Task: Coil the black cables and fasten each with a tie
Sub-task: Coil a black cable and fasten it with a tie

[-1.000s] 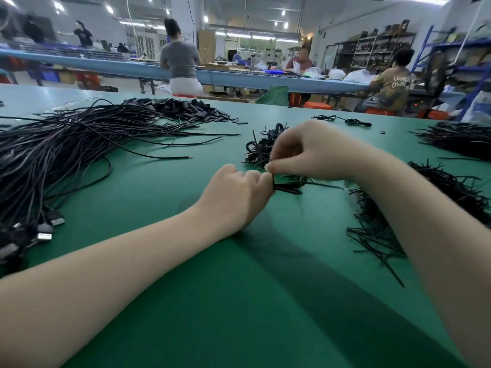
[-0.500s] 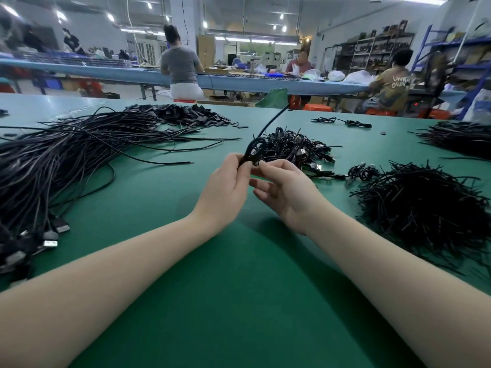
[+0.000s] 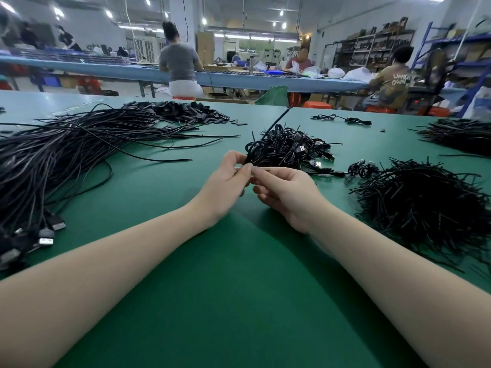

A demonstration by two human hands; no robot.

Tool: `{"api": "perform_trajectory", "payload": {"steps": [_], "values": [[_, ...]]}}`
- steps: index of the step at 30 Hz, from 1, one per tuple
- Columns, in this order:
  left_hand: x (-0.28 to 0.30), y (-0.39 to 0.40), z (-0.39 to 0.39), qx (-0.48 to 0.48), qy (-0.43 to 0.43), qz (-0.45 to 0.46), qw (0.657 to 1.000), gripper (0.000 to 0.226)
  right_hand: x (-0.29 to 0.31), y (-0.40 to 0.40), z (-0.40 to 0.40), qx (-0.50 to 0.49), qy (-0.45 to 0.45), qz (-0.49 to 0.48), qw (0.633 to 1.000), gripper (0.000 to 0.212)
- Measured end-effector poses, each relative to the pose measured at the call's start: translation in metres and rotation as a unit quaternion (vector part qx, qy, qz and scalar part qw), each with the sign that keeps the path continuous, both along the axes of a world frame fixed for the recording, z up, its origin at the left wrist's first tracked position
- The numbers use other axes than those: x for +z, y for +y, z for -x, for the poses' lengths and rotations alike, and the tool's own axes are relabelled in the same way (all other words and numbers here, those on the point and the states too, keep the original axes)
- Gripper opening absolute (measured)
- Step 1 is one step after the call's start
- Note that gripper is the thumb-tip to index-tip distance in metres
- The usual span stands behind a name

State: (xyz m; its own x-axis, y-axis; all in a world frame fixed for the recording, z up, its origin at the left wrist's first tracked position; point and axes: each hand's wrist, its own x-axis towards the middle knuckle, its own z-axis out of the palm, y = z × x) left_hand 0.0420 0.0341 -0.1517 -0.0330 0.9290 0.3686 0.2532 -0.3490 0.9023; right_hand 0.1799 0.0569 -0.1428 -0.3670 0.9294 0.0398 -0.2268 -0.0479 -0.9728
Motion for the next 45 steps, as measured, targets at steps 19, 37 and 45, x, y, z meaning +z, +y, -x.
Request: {"api": "perform_trajectory", "payload": {"steps": [19,37,45], "values": [[0.028,-0.018,-0.007,0.018,0.026,0.175,0.984,0.022,0.010,-0.004,-0.014,-0.209,-0.379,-0.707,0.559,0.014],[0.077,-0.023,0.016,-0.003,0.074,0.013,0.997,0.011,0.039,-0.010,-0.010,-0.028,-0.122,-0.235,0.964,0.006],[0.077,-0.026,0.009,0.002,-0.083,0.237,0.968,0.018,0.042,-0.018,-0.011,-0.161,-0.327,-0.586,0.723,0.009]]}}
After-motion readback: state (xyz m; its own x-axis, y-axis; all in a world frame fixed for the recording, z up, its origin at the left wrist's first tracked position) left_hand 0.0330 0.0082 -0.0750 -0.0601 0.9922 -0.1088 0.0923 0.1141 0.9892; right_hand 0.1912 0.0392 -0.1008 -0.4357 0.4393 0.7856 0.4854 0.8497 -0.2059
